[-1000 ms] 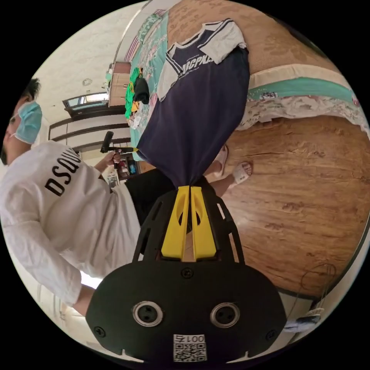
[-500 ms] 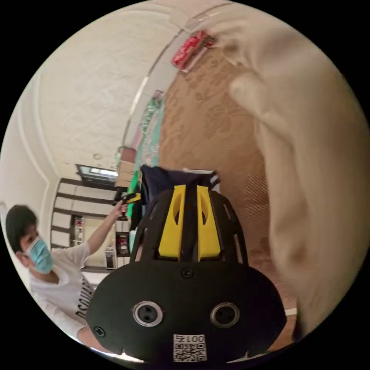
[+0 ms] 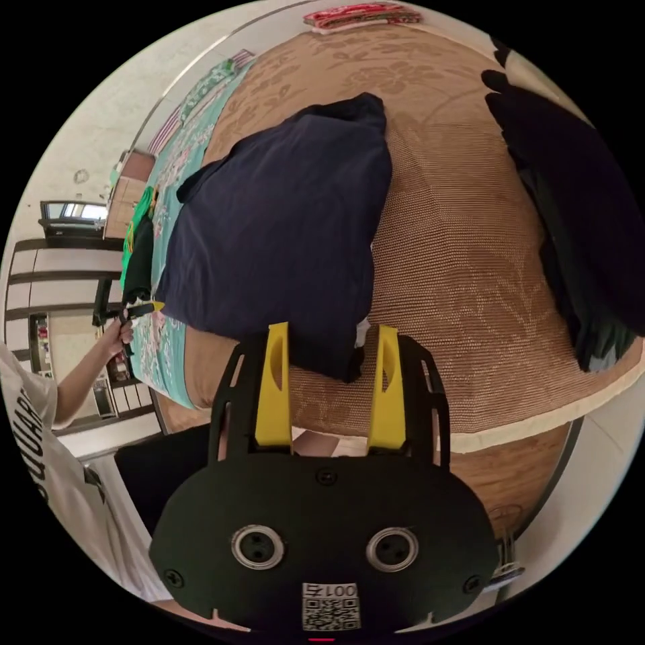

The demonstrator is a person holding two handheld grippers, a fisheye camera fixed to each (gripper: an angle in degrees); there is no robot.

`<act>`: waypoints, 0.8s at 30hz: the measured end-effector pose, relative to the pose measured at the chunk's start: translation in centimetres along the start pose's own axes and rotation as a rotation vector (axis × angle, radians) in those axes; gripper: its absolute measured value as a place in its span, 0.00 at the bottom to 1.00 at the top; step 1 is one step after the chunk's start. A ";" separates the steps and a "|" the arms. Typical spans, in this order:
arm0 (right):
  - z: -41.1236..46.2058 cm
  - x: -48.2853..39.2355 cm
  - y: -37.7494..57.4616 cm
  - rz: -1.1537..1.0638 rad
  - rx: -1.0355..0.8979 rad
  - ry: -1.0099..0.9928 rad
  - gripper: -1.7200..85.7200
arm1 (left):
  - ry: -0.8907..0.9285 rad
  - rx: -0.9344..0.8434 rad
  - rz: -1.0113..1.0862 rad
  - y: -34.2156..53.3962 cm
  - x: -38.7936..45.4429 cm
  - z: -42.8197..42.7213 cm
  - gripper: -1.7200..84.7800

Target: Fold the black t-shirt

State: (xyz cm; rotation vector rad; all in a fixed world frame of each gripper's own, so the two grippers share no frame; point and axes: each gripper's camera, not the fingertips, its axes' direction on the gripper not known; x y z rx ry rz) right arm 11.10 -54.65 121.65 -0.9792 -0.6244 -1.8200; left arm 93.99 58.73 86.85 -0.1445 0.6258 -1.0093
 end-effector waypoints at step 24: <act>-13.1 -5.0 6.0 0.051 0.056 -0.324 0.03 | 0.330 0.281 0.010 3.7 7.1 0.5 0.01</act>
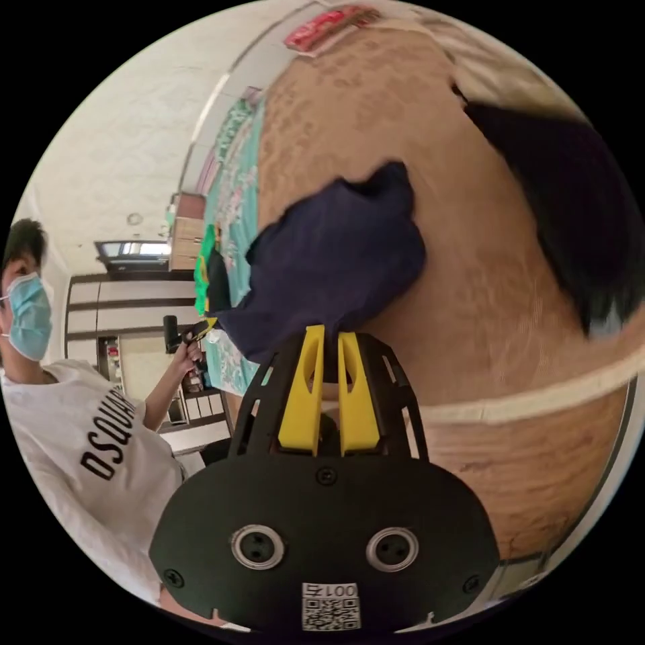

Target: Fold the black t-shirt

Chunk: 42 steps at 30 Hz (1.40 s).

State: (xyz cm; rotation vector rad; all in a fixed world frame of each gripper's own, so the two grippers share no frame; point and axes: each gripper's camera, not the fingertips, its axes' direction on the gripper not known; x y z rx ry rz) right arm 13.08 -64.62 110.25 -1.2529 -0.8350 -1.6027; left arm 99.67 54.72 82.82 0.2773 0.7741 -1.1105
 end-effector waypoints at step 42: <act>1.9 -4.7 4.9 -0.098 -0.273 0.273 0.06 | -0.351 -0.010 0.034 10.5 0.5 35.7 0.04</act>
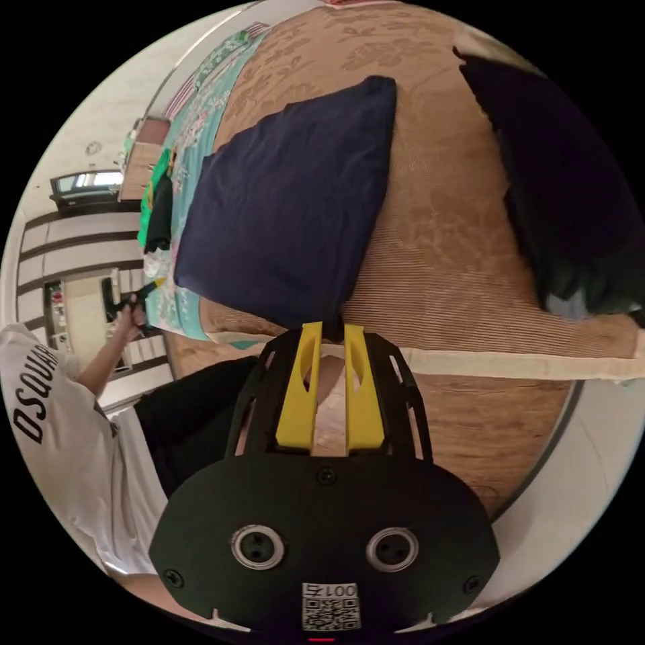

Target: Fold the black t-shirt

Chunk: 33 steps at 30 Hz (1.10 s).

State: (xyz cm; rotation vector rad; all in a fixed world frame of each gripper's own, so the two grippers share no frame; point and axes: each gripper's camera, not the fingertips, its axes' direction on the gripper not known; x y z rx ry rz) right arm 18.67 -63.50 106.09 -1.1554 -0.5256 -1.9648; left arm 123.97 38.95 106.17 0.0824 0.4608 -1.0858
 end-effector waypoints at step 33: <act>-5.1 11.0 -3.5 0.210 0.393 -0.579 0.19 | 0.146 -0.087 0.643 -7.4 26.9 26.6 0.00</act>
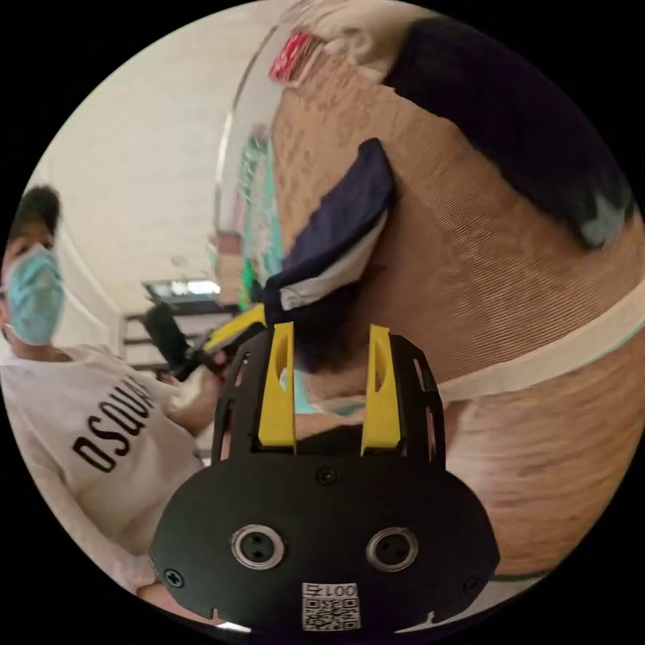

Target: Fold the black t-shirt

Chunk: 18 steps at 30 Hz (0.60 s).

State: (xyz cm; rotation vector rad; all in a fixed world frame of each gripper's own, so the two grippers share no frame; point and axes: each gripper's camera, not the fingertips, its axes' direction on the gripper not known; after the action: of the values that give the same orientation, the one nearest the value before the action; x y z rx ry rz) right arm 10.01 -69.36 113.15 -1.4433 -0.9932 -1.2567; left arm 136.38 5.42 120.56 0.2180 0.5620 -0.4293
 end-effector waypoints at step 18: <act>3.7 7.8 -8.5 0.237 0.149 -0.502 0.21 | 0.022 -0.031 0.121 3.3 -3.4 -5.4 0.01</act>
State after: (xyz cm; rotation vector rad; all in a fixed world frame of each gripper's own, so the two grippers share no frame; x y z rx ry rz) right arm 3.73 -63.88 122.02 -1.7388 -1.1710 -0.6444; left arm 132.75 11.18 118.26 0.2254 0.5736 -0.3012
